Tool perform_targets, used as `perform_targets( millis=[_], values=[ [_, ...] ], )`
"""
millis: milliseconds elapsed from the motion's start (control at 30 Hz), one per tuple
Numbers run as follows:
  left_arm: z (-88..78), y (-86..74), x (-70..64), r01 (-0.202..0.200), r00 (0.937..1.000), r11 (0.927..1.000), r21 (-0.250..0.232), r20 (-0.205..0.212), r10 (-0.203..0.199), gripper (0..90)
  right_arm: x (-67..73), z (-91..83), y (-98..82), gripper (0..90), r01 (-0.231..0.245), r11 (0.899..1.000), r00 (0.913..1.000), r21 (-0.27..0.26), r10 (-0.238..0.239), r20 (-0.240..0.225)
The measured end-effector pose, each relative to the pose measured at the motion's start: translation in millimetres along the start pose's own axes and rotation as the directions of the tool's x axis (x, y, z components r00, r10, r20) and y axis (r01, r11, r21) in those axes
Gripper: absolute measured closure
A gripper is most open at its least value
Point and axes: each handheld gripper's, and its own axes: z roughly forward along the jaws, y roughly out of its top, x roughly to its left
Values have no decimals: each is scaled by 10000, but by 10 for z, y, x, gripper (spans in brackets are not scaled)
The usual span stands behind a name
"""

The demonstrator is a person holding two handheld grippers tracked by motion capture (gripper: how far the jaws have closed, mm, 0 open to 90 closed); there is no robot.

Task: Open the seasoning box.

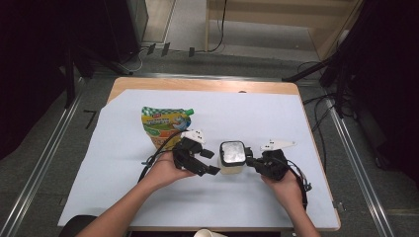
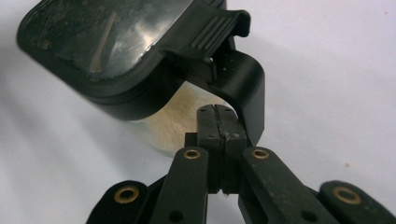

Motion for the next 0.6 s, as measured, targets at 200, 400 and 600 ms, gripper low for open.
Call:
perform_targets(
  millis=[200, 400, 600],
  values=[
    [90, 72, 21, -158, 9998, 9998, 129, -131, 160, 229, -72, -8, 57, 900, 222, 9996, 9998, 167, -221, -28],
    [123, 145, 22, -522, 9979, 9985, 172, -370, 528, 192, -72, -186, 72, 900, 184, 9998, 9998, -97, -185, -65],
    [181, 186, 94, -743, 9962, 9972, 55, -462, 745, 153, -154, -261, 57, 900, -391, 9988, 9988, -299, 399, 278]
  ],
)
